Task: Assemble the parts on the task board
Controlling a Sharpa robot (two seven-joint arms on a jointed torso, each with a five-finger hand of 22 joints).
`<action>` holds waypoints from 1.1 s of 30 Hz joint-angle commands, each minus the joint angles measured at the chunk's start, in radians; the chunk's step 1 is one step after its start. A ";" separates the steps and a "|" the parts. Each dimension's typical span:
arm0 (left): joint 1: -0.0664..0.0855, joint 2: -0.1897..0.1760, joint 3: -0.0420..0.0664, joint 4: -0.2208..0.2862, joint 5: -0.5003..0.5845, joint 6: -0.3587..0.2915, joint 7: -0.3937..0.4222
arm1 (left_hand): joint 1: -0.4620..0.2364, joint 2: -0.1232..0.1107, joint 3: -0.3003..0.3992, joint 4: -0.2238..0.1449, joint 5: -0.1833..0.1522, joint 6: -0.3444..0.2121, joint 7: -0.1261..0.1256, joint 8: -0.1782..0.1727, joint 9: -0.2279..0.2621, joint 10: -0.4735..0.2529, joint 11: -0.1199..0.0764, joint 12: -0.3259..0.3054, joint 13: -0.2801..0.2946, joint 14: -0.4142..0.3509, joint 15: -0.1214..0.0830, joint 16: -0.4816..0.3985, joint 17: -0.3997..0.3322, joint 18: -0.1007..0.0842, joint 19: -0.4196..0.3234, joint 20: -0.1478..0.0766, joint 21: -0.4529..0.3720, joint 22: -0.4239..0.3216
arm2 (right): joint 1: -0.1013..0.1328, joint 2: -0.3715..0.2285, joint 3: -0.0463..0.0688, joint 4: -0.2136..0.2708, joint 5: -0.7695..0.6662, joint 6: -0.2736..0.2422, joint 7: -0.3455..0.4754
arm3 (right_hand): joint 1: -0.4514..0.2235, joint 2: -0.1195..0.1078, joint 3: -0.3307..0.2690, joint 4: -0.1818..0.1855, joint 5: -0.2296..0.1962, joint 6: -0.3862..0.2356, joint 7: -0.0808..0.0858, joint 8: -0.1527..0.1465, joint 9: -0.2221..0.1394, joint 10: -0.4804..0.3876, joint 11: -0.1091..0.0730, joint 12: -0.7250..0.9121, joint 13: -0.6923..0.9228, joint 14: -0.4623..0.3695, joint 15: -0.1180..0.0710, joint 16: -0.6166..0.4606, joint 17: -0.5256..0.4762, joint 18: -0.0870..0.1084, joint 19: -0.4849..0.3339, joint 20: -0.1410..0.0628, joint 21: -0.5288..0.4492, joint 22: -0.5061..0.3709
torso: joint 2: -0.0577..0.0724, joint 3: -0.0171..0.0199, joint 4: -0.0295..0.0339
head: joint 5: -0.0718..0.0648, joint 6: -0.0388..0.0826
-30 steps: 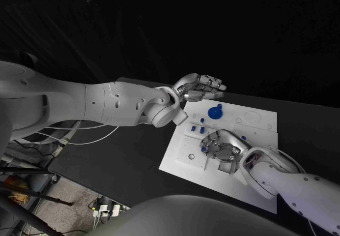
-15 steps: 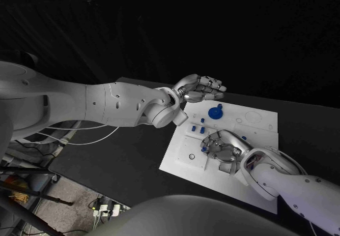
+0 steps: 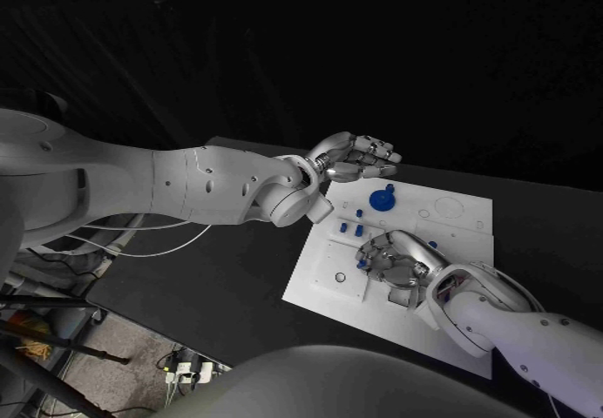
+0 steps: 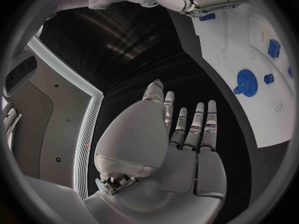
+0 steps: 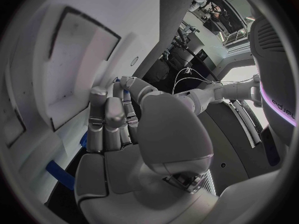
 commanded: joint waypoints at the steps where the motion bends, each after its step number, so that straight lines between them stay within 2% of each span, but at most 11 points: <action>1: 0.000 0.004 0.001 0.000 0.003 0.014 0.003 | 0.001 0.012 -0.007 -0.002 -0.004 0.001 0.007 0.000 -0.001 0.000 0.004 0.004 -0.001 0.008 -0.001 0.006 0.001 -0.014 0.000 0.002 0.007 -0.001 | -0.003 -0.008 -0.004 -0.016 -0.013 -0.002 -0.035 | 0.002 0.000 -0.005 -0.001 -0.004 0.006 -0.002 0.006 0.001 0.000 -0.004 0.006 0.000 0.004 0.006 0.005 0.000 -0.080 -0.001 0.000 0.003 0.072 | 0.000 -0.0001 -0.0006 | 0.000 0.000; 17: -0.001 0.008 0.001 -0.003 0.003 0.017 -0.002 | 0.003 0.013 -0.007 -0.002 -0.004 0.001 0.007 0.000 -0.001 0.000 0.004 0.004 -0.001 0.008 0.000 0.007 0.001 -0.014 0.000 0.002 0.007 -0.001 | -0.003 0.005 -0.004 -0.028 -0.016 0.027 -0.051 | 0.002 0.000 -0.005 0.000 -0.005 -0.006 -0.001 0.001 0.000 -0.010 -0.005 0.012 0.004 -0.001 0.006 0.001 -0.007 -0.079 -0.005 0.000 -0.002 0.070 | 0.000 -0.0001 -0.0005 | -0.001 0.000; 20: -0.001 0.008 0.001 -0.003 0.003 0.018 -0.002 | 0.003 0.013 -0.008 -0.002 -0.003 0.000 0.007 0.000 -0.001 0.000 0.005 0.005 -0.001 0.009 0.000 0.008 0.001 -0.014 0.000 0.002 0.007 -0.001 | -0.003 0.005 -0.004 -0.028 -0.021 0.037 -0.060 | -0.001 -0.001 -0.005 0.003 -0.006 -0.024 -0.001 -0.009 -0.004 -0.019 -0.006 0.019 0.008 -0.007 0.006 -0.003 -0.015 -0.078 -0.012 0.000 -0.010 0.068 | 0.000 -0.0001 -0.0002 | -0.002 0.000; 26: -0.002 0.008 0.001 -0.003 0.003 0.019 -0.004 | 0.006 0.014 -0.008 -0.003 -0.003 0.000 0.008 -0.001 -0.001 -0.001 0.005 0.005 -0.001 0.010 0.003 0.010 0.001 -0.014 0.000 0.001 0.007 -0.002 | -0.003 0.003 -0.004 -0.028 -0.039 0.060 -0.082 | -0.007 -0.009 -0.004 0.006 -0.013 -0.056 -0.008 -0.030 -0.016 -0.041 -0.005 0.040 0.025 -0.024 0.007 -0.013 -0.032 -0.074 -0.032 0.000 -0.033 0.062 | 0.000 0.0000 -0.0004 | -0.001 0.000; 33: -0.002 0.009 0.001 -0.003 0.003 0.020 -0.005 | 0.008 0.014 -0.009 -0.003 -0.003 -0.001 0.008 -0.001 -0.001 -0.002 0.006 0.006 -0.001 0.012 0.005 0.012 0.001 -0.014 -0.001 0.001 0.007 -0.002 | -0.003 0.001 -0.004 -0.028 -0.054 0.075 -0.096 | -0.013 -0.014 -0.003 0.010 -0.030 -0.069 -0.016 -0.038 -0.024 -0.066 -0.001 0.060 0.041 -0.033 0.010 -0.015 -0.039 -0.072 -0.044 0.003 -0.048 0.058 | 0.000 -0.0002 -0.0010 | -0.003 0.000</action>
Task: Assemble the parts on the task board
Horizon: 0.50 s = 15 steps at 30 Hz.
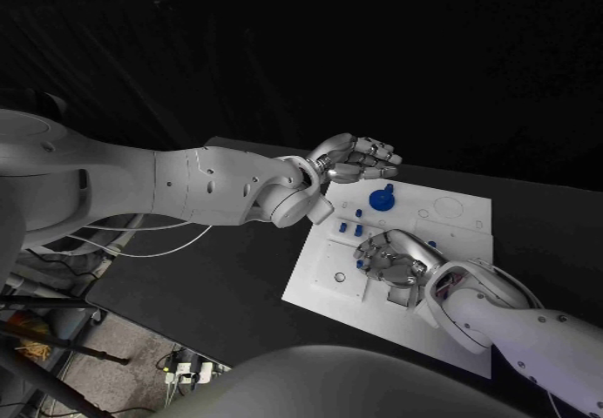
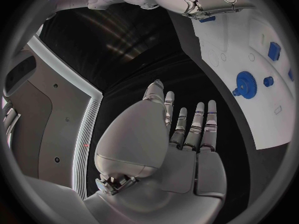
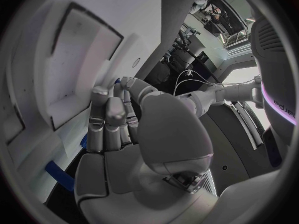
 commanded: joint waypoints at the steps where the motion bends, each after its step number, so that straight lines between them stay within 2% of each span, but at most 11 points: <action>1: 0.000 0.002 0.001 0.001 0.003 0.015 0.004 | 0.004 0.010 -0.006 0.000 -0.003 -0.001 0.008 -0.001 -0.001 -0.002 0.006 0.006 -0.001 0.008 0.001 0.003 0.001 -0.014 -0.001 0.001 0.004 -0.001 | -0.008 -0.009 -0.008 -0.018 -0.037 0.043 -0.073 | -0.005 -0.006 -0.001 0.007 -0.008 -0.007 0.000 -0.006 -0.002 -0.013 0.002 0.008 0.003 -0.014 0.007 -0.003 -0.003 -0.088 -0.028 0.019 -0.007 0.056 | 0.000 0.0000 -0.0004 | -0.001 0.000; 5: 0.000 0.003 0.001 0.001 0.003 0.016 0.003 | 0.005 0.010 -0.007 0.000 -0.002 -0.001 0.009 -0.001 -0.001 -0.002 0.006 0.006 -0.001 0.009 0.004 0.005 0.001 -0.014 -0.001 0.001 0.004 -0.001 | -0.008 -0.012 -0.008 -0.017 -0.041 0.046 -0.074 | -0.008 -0.009 -0.002 0.008 -0.014 -0.008 -0.001 -0.007 -0.004 -0.019 0.003 0.013 0.007 -0.016 0.008 -0.002 -0.004 -0.087 -0.030 0.020 -0.009 0.055 | 0.000 0.0001 -0.0001 | -0.002 0.000; 8: -0.001 0.003 0.001 0.001 0.003 0.016 0.003 | 0.005 0.010 -0.007 0.000 -0.002 -0.001 0.009 -0.001 -0.001 -0.002 0.006 0.006 -0.001 0.009 0.004 0.005 0.001 -0.014 -0.001 0.001 0.004 -0.001 | -0.008 -0.016 -0.008 -0.015 -0.046 0.037 -0.069 | -0.014 -0.014 -0.004 0.012 -0.033 -0.018 -0.006 -0.013 -0.008 -0.028 0.006 0.022 0.014 -0.019 0.011 -0.002 -0.007 -0.087 -0.032 0.023 -0.014 0.054 | 0.000 0.0002 0.0000 | -0.004 0.000; 12: -0.001 0.003 0.001 0.002 0.003 0.017 0.003 | 0.006 0.010 -0.008 0.000 -0.002 -0.001 0.009 -0.001 -0.001 -0.003 0.006 0.007 -0.002 0.010 0.005 0.006 0.001 -0.013 -0.001 0.001 0.004 -0.001 | -0.008 -0.030 -0.008 -0.001 -0.064 -0.001 -0.056 | -0.036 -0.025 -0.017 0.028 -0.092 -0.046 -0.019 -0.026 -0.016 -0.037 0.009 0.039 0.024 -0.014 0.015 0.006 -0.004 -0.088 -0.028 0.027 -0.017 0.053 | 0.000 0.0002 0.0005 | -0.008 0.000; 15: -0.001 0.001 0.001 0.003 0.003 0.017 0.002 | 0.006 0.010 -0.008 0.000 -0.002 -0.001 0.009 -0.001 -0.001 -0.003 0.006 0.007 -0.002 0.010 0.005 0.006 0.001 -0.013 -0.001 0.001 0.004 -0.001 | -0.003 -0.057 -0.007 0.030 -0.093 -0.043 -0.045 | -0.059 -0.038 -0.032 0.048 -0.153 -0.079 -0.027 -0.044 -0.029 -0.043 0.010 0.058 0.035 -0.004 0.017 0.017 0.001 -0.089 -0.018 0.031 -0.017 0.052 | 0.000 0.0003 0.0003 | -0.014 0.000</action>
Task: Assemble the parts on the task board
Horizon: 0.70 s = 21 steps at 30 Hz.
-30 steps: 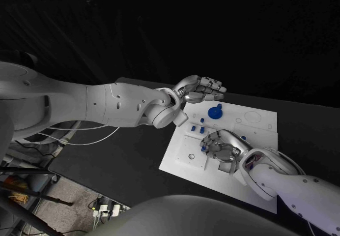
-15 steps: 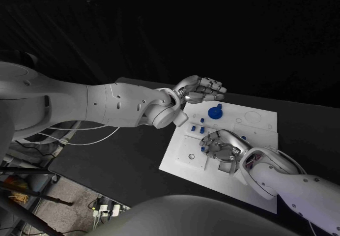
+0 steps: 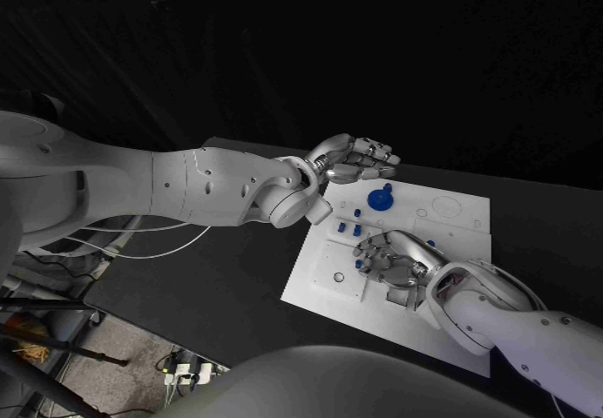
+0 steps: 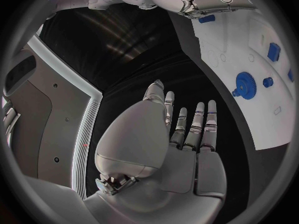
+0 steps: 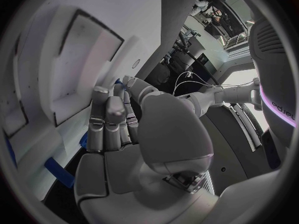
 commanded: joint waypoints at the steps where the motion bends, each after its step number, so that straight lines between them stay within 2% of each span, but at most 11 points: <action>1: 0.000 0.000 0.001 0.003 0.003 0.014 0.005 | 0.002 0.006 -0.008 0.000 -0.003 -0.001 0.009 -0.001 -0.001 -0.003 0.006 0.007 -0.002 0.006 0.001 0.005 0.001 -0.013 -0.001 0.001 0.004 -0.002 | 0.001 -0.040 -0.008 0.012 -0.075 -0.044 -0.044 | -0.018 -0.005 -0.008 0.018 -0.038 -0.025 -0.007 -0.012 -0.010 -0.013 -0.001 0.013 0.008 0.019 0.006 0.010 0.004 -0.089 0.006 0.010 0.003 0.054 | 0.000 0.0000 -0.0001 | -0.008 0.000; 5: 0.000 -0.001 0.001 0.002 0.003 0.014 0.004 | 0.002 0.005 -0.008 0.000 -0.003 -0.001 0.009 -0.001 -0.001 -0.003 0.007 0.006 -0.002 0.007 0.001 0.005 0.001 -0.013 -0.001 0.001 0.004 -0.002 | 0.030 -0.077 -0.006 0.059 -0.110 -0.058 -0.049 | -0.026 -0.009 -0.015 0.029 -0.059 -0.038 -0.010 -0.018 -0.018 -0.020 0.000 0.023 0.013 0.021 0.007 0.014 0.003 -0.090 0.013 0.011 0.001 0.053 | 0.000 0.0001 -0.0001 | -0.020 0.000; 13: 0.000 -0.003 0.001 0.003 0.003 0.012 0.006 | 0.003 0.004 -0.009 0.000 -0.003 -0.001 0.009 -0.001 -0.001 -0.003 0.007 0.007 -0.002 0.007 0.002 0.006 0.001 -0.013 -0.001 0.001 0.004 -0.002 | 0.110 -0.174 -0.005 0.169 -0.096 -0.065 -0.048 | -0.043 -0.010 -0.033 0.059 -0.104 -0.042 -0.005 -0.018 -0.030 -0.034 0.003 0.041 0.021 0.018 0.009 0.014 -0.007 -0.089 0.021 0.013 -0.016 0.050 | 0.000 0.0004 -0.0003 | -0.046 0.000; 15: 0.000 -0.003 0.001 0.003 0.003 0.012 0.007 | 0.003 0.004 -0.009 0.000 -0.003 -0.001 0.009 -0.001 -0.001 -0.003 0.007 0.007 -0.002 0.007 0.002 0.006 0.001 -0.013 -0.001 0.001 0.004 -0.002 | 0.125 -0.196 -0.005 0.190 -0.078 -0.074 -0.040 | -0.039 -0.006 -0.031 0.061 -0.094 -0.041 0.001 -0.017 -0.032 -0.030 0.000 0.047 0.023 0.015 0.008 0.011 -0.012 -0.088 0.020 0.013 -0.021 0.049 | 0.001 0.0003 -0.0004 | -0.055 0.000; 18: 0.000 -0.002 0.001 0.002 0.003 0.012 0.008 | 0.003 0.004 -0.009 0.000 -0.003 -0.001 0.009 -0.001 -0.001 -0.003 0.007 0.007 -0.002 0.007 0.002 0.007 0.001 -0.013 -0.001 0.001 0.004 -0.002 | 0.146 -0.230 -0.005 0.215 -0.051 -0.090 -0.016 | -0.014 0.000 -0.017 0.055 -0.046 -0.040 0.012 -0.016 -0.039 -0.025 -0.005 0.054 0.022 -0.015 0.003 -0.019 -0.053 -0.082 0.000 0.010 -0.062 0.039 | 0.000 0.0001 -0.0010 | -0.072 0.000; 21: 0.000 0.002 0.001 -0.001 0.003 0.014 0.009 | 0.003 0.004 -0.010 0.000 -0.003 -0.001 0.009 -0.001 -0.001 -0.003 0.007 0.007 -0.002 0.007 0.002 0.007 0.001 -0.013 -0.001 0.001 0.004 -0.002 | 0.164 -0.263 -0.005 0.233 0.010 -0.109 0.021 | -0.008 0.003 -0.012 0.056 -0.041 -0.040 0.014 -0.015 -0.041 -0.023 -0.007 0.056 0.021 -0.019 0.002 -0.023 -0.058 -0.082 0.002 0.009 -0.064 0.039 | 0.000 0.0000 -0.0007 | -0.090 0.000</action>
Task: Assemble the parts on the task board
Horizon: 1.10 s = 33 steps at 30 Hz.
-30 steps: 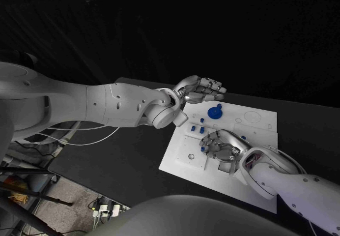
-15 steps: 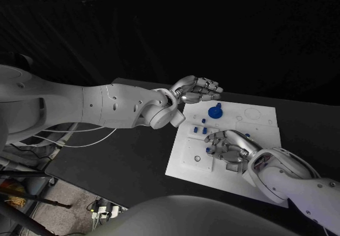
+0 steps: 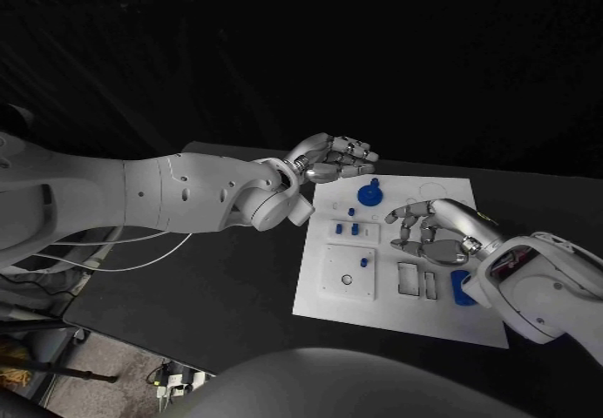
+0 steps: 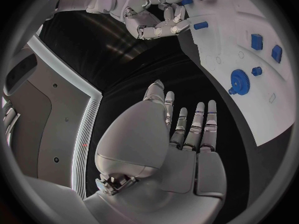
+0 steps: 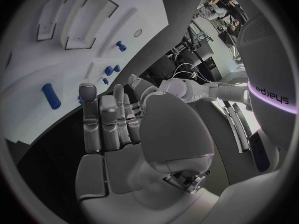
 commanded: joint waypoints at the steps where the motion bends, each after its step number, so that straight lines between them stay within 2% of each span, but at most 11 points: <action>1: 0.000 0.004 0.001 -0.001 0.003 0.013 0.011 | 0.003 0.004 -0.004 0.000 -0.003 -0.001 0.009 -0.001 -0.001 0.000 0.004 0.003 -0.002 0.007 0.002 0.007 0.001 -0.013 -0.001 0.001 0.005 -0.001 | 0.011 -0.023 0.000 0.016 0.095 -0.045 0.062 | 0.009 -0.003 0.004 0.007 -0.003 0.001 0.010 0.000 -0.002 0.001 -0.006 0.005 -0.002 -0.003 -0.001 -0.002 -0.001 0.017 0.000 -0.001 0.000 0.036 | 0.000 0.0001 0.0002 | -0.027 0.000; 2: 0.000 0.005 0.001 -0.001 0.003 0.014 0.011 | 0.003 0.004 -0.004 0.000 -0.003 -0.001 0.009 -0.001 -0.001 0.000 0.004 0.003 -0.002 0.007 0.002 0.007 0.001 -0.013 -0.001 0.001 0.005 -0.001 | 0.015 -0.036 0.000 0.019 0.139 -0.050 0.084 | 0.006 -0.002 0.003 0.013 -0.014 0.004 0.014 0.002 -0.004 0.001 -0.006 0.007 -0.002 0.002 -0.001 0.001 0.002 0.016 0.005 -0.001 0.003 0.038 | 0.001 0.0004 0.0001 | -0.034 0.000; 5: -0.001 0.006 0.001 -0.001 0.003 0.014 0.010 | 0.003 0.005 -0.004 0.000 -0.003 -0.001 0.009 0.000 -0.001 0.000 0.004 0.003 -0.002 0.007 0.002 0.007 0.001 -0.013 -0.001 0.001 0.005 -0.001 | 0.018 -0.057 -0.001 0.021 0.196 -0.061 0.108 | -0.009 0.001 -0.005 0.034 -0.042 0.009 0.019 0.007 -0.008 0.007 -0.008 0.015 -0.002 0.017 -0.002 0.014 0.014 0.012 0.022 -0.002 0.016 0.043 | 0.001 0.0007 0.0001 | -0.044 0.000; 9: -0.001 0.006 0.001 -0.001 0.003 0.013 0.012 | 0.003 0.005 -0.004 0.000 -0.003 -0.001 0.009 0.000 -0.001 0.000 0.004 0.003 -0.002 0.007 0.002 0.007 0.001 -0.013 -0.001 0.001 0.005 -0.001 | 0.020 -0.084 -0.001 0.009 0.162 -0.071 0.103 | 0.022 0.004 0.008 0.025 -0.010 0.023 0.022 0.014 -0.013 0.042 -0.022 0.030 -0.005 0.026 -0.013 0.020 0.016 0.012 0.035 -0.009 0.020 0.047 | 0.000 0.0007 0.0005 | -0.067 0.000; 11: -0.002 0.006 0.001 0.000 0.003 0.012 0.014 | 0.004 0.005 -0.004 0.000 -0.002 -0.001 0.009 0.000 -0.001 0.000 0.004 0.004 -0.002 0.007 0.002 0.007 0.001 -0.013 -0.001 0.001 0.005 -0.001 | 0.020 -0.097 -0.002 -0.001 0.110 -0.069 0.087 | 0.046 0.002 0.022 0.015 0.011 0.025 0.019 0.016 -0.017 0.057 -0.027 0.029 -0.012 0.017 -0.017 0.010 0.002 0.013 0.032 -0.015 0.008 0.046 | 0.000 0.0005 0.0001 | -0.083 0.000; 16: -0.002 0.007 0.001 0.000 0.003 0.010 0.020 | 0.006 0.006 -0.005 0.000 -0.001 0.001 0.008 0.000 -0.001 0.001 0.005 0.006 -0.001 0.008 0.001 0.009 0.000 -0.013 0.000 0.002 0.006 -0.001 | 0.016 -0.123 -0.004 -0.027 0.006 -0.064 0.049 | 0.054 -0.006 0.026 0.016 0.004 0.024 0.016 0.015 -0.023 0.075 -0.030 0.027 -0.021 0.004 -0.020 -0.001 -0.012 0.014 0.025 -0.018 -0.007 0.045 | 0.001 0.0001 0.0005 | -0.128 0.000; 22: -0.005 0.011 0.001 -0.001 0.003 0.009 0.026 | 0.007 0.006 -0.005 0.000 -0.001 0.001 0.008 0.001 -0.001 0.002 0.005 0.007 -0.001 0.008 -0.001 0.010 0.000 -0.013 0.001 0.002 0.007 -0.001 | 0.008 -0.138 -0.005 -0.056 -0.084 -0.048 0.005 | 0.035 -0.022 0.016 0.036 -0.027 0.023 0.013 0.013 -0.034 0.026 -0.015 -0.006 -0.038 0.023 -0.010 0.019 0.008 0.008 0.041 -0.014 0.007 0.053 | 0.000 0.0006 0.0004 | -0.174 0.000; 24: -0.006 0.012 0.001 -0.001 0.003 0.009 0.026 | 0.010 0.007 -0.006 0.000 0.000 0.001 0.007 0.001 -0.001 0.003 0.005 0.009 -0.001 0.008 -0.002 0.011 0.000 -0.013 0.001 0.002 0.007 -0.001 | 0.003 -0.138 -0.005 -0.063 -0.112 -0.041 -0.011 | 0.024 -0.030 0.004 0.046 -0.041 0.006 0.005 0.003 -0.045 -0.037 0.003 -0.023 -0.039 0.015 0.004 0.015 -0.001 0.009 0.034 -0.007 -0.010 0.052 | 0.001 0.0008 -0.0001 | -0.181 0.000; 26: -0.007 0.012 0.001 -0.001 0.003 0.009 0.027 | 0.010 0.007 -0.006 0.000 0.000 0.001 0.007 0.001 -0.001 0.003 0.005 0.009 -0.001 0.008 -0.002 0.011 0.000 -0.013 0.001 0.002 0.007 -0.001 | -0.001 -0.136 -0.005 -0.072 -0.132 -0.037 -0.022 | 0.018 -0.032 -0.006 0.052 -0.047 -0.002 0.003 -0.003 -0.052 -0.067 0.012 -0.020 -0.033 0.004 0.009 0.010 -0.010 0.010 0.024 0.000 -0.029 0.049 | 0.001 0.0013 -0.0005 | -0.187 0.000; 33: -0.011 0.014 0.001 -0.001 0.003 0.010 0.028 | 0.012 0.007 -0.006 -0.001 0.001 0.002 0.007 0.001 0.000 0.004 0.005 0.010 -0.001 0.008 -0.003 0.012 0.000 -0.012 0.001 0.002 0.008 -0.001 | -0.015 -0.109 -0.005 -0.112 -0.158 -0.024 -0.040 | 0.032 -0.025 -0.009 0.048 -0.021 0.008 0.013 -0.002 -0.060 -0.090 0.015 0.003 -0.017 0.001 0.012 0.017 -0.008 0.011 0.025 0.006 -0.034 0.052 | 0.001 0.0010 0.0001 | -0.202 0.000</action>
